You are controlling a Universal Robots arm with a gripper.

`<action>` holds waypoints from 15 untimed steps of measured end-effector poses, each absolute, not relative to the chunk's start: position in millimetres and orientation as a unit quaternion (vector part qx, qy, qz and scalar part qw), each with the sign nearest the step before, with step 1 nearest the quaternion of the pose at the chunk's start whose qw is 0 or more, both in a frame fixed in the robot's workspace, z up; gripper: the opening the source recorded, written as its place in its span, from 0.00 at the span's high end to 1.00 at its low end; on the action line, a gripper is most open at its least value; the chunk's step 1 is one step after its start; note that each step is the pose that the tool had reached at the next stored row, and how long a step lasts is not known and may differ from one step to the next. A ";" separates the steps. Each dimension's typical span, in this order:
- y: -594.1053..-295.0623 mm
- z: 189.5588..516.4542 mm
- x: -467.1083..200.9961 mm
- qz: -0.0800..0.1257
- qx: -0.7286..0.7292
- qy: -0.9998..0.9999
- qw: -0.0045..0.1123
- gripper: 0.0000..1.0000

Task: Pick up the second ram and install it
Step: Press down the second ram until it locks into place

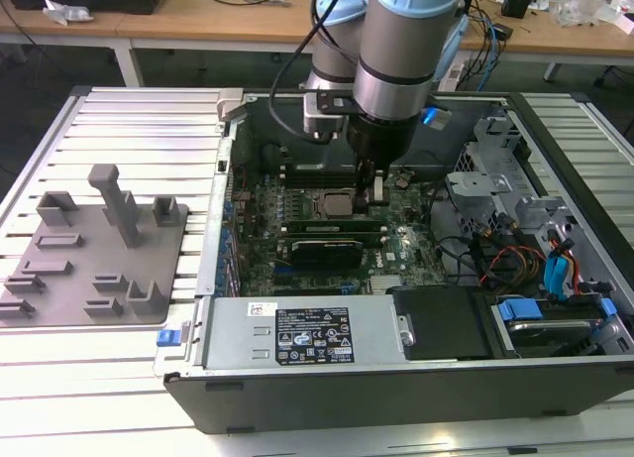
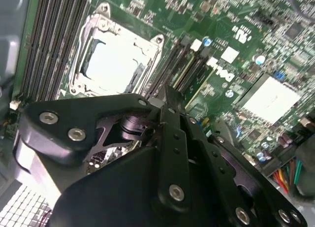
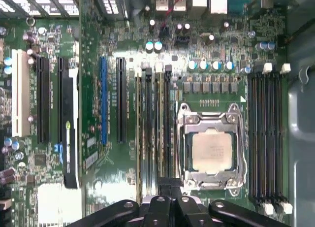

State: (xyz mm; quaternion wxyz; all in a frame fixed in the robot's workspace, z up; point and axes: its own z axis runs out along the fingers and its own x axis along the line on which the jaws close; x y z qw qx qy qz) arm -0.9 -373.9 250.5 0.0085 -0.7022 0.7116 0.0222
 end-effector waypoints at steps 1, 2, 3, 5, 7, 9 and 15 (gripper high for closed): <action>-373.9 249.9 4.1 0.022 -0.702 0.712 0.009 0.92; -373.9 249.3 8.1 0.022 -0.702 0.712 0.009 0.92; -373.9 247.6 12.9 0.022 -0.702 0.712 0.009 0.92; -374.0 244.1 14.4 0.022 -0.702 0.712 0.009 0.92; -374.0 243.0 15.6 0.022 -0.702 0.712 0.008 0.92; -374.0 242.0 17.4 0.022 -0.702 0.712 0.009 0.92; -374.7 238.4 18.8 0.022 -0.702 0.712 0.009 0.92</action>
